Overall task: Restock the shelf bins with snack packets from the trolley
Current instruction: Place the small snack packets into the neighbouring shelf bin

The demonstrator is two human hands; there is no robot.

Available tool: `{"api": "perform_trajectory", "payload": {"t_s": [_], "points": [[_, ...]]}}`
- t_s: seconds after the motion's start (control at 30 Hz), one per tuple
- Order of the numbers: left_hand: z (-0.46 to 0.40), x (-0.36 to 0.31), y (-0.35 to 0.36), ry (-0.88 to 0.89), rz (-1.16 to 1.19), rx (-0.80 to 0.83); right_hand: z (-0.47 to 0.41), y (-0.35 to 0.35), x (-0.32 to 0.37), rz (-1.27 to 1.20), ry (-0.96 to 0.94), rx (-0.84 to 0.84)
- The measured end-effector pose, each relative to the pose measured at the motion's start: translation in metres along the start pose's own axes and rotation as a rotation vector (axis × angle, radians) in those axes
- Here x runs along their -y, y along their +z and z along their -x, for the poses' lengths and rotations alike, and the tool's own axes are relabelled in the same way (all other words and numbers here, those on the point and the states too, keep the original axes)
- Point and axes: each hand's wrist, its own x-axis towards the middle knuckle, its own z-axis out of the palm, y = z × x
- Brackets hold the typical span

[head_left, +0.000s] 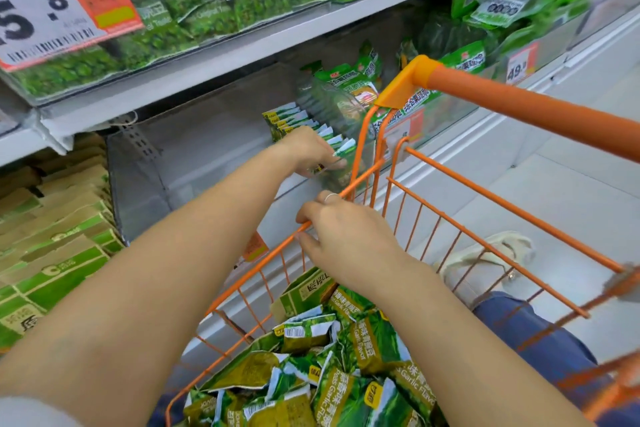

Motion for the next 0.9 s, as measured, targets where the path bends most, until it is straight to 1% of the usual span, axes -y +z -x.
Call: {"api": "perform_trajectory", "payload": {"t_s": [0.1,0.23,0.5,0.57,0.67,0.77,0.83,0.9], "points": [[0.002,0.0,-0.003,-0.028,0.042,0.043,-0.001,0.001,0.001,0.015,0.003,0.013],[-0.005,0.001,-0.002,0.009,0.016,0.073,-0.002,0.001,0.0,0.012,0.0,0.025],[-0.016,-0.008,0.005,0.081,-0.332,-0.012,-0.005,-0.002,0.001,0.006,-0.014,0.054],[-0.018,-0.008,0.006,0.101,-0.366,-0.011,-0.004,-0.002,0.001,0.003,-0.016,0.057],[-0.021,-0.001,0.007,0.101,-0.271,-0.004,-0.004,-0.002,0.0,0.0,-0.016,0.048],[-0.016,0.008,0.002,0.169,-0.141,0.0,-0.003,-0.003,0.001,-0.013,-0.013,0.058],[-0.012,0.012,-0.003,0.183,0.024,-0.07,-0.002,-0.003,0.001,-0.011,-0.008,0.057],[-0.014,0.02,-0.008,0.168,0.083,-0.176,-0.002,-0.002,0.001,-0.003,-0.005,0.052]]}}
